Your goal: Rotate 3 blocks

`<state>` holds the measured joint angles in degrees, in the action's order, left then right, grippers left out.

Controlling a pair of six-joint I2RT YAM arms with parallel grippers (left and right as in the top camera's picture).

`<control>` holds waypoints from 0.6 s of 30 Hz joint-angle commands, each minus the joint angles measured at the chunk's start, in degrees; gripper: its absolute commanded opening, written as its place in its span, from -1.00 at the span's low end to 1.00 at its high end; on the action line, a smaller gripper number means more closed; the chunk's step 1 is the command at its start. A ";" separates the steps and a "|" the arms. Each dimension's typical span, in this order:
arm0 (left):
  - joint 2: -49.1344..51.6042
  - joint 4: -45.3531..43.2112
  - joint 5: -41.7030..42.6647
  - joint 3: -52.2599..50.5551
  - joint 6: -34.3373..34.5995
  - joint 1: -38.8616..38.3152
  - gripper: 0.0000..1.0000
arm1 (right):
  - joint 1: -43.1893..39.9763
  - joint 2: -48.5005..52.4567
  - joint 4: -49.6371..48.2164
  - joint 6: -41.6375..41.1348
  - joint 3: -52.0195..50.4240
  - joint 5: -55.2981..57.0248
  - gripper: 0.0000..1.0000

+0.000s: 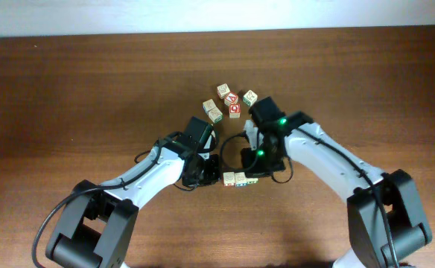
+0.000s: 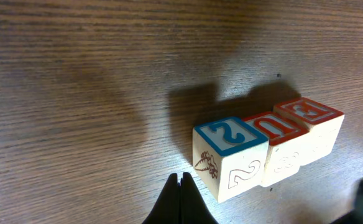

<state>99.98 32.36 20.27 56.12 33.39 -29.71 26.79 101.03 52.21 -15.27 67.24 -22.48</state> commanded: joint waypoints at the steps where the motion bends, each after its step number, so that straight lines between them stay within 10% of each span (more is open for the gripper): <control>1: 0.02 0.09 -0.81 1.05 -1.16 0.17 -1.00 | 4.83 -0.87 -2.27 -7.63 -2.89 2.05 -0.91; 18: 0.02 0.09 -0.74 1.05 -1.14 0.15 -1.00 | 6.91 0.39 -9.38 -15.89 -7.82 9.25 -0.92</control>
<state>99.98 32.56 19.66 56.14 33.39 -29.71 33.39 100.90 43.00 -30.70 59.99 -14.39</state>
